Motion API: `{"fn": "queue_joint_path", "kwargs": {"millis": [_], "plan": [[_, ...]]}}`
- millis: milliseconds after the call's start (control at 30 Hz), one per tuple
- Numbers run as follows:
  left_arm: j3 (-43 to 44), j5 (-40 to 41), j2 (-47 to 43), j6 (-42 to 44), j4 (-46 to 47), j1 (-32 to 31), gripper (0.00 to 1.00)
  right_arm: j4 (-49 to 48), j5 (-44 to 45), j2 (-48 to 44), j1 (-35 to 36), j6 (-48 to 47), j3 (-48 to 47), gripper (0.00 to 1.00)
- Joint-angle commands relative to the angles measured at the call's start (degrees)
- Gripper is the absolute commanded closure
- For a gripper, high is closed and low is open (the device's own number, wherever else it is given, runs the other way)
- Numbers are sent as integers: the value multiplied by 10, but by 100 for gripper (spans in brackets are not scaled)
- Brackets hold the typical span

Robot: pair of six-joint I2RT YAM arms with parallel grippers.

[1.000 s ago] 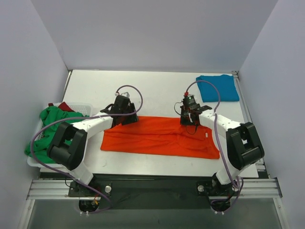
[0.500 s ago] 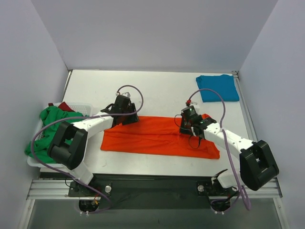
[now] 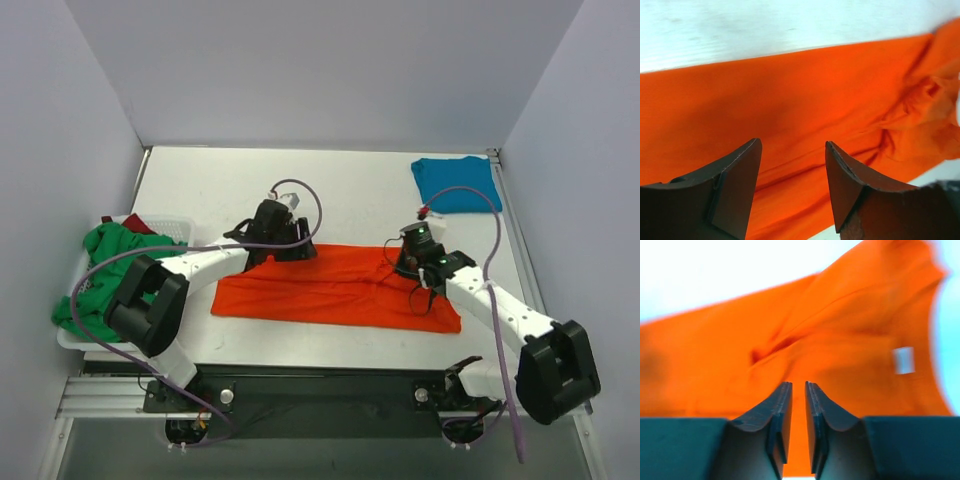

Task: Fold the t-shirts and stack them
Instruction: Fold the other side of the tshirt into a rectangle

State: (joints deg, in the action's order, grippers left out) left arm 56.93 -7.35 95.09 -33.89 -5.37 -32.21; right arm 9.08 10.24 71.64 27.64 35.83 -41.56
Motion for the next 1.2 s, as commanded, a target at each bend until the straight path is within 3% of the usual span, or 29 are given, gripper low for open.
{"fn": "queue_joint_path", "kwargs": {"millis": [0, 233, 367, 833, 1167], "plan": [[54, -32, 14, 16, 83, -45, 36, 47, 1, -63, -78, -26, -4, 78], [170, -28, 131, 32, 109, -131, 36, 45, -175, -60, -301, -54, 17, 74], [215, -42, 184, 32, 120, -150, 36, 21, -242, -29, -348, -55, 23, 74], [285, -65, 259, 23, 117, -172, 36, -106, -318, 72, -375, -24, 62, 73], [305, -77, 284, 19, 104, -175, 45, -149, -331, 110, -375, -9, 69, 75]]}}
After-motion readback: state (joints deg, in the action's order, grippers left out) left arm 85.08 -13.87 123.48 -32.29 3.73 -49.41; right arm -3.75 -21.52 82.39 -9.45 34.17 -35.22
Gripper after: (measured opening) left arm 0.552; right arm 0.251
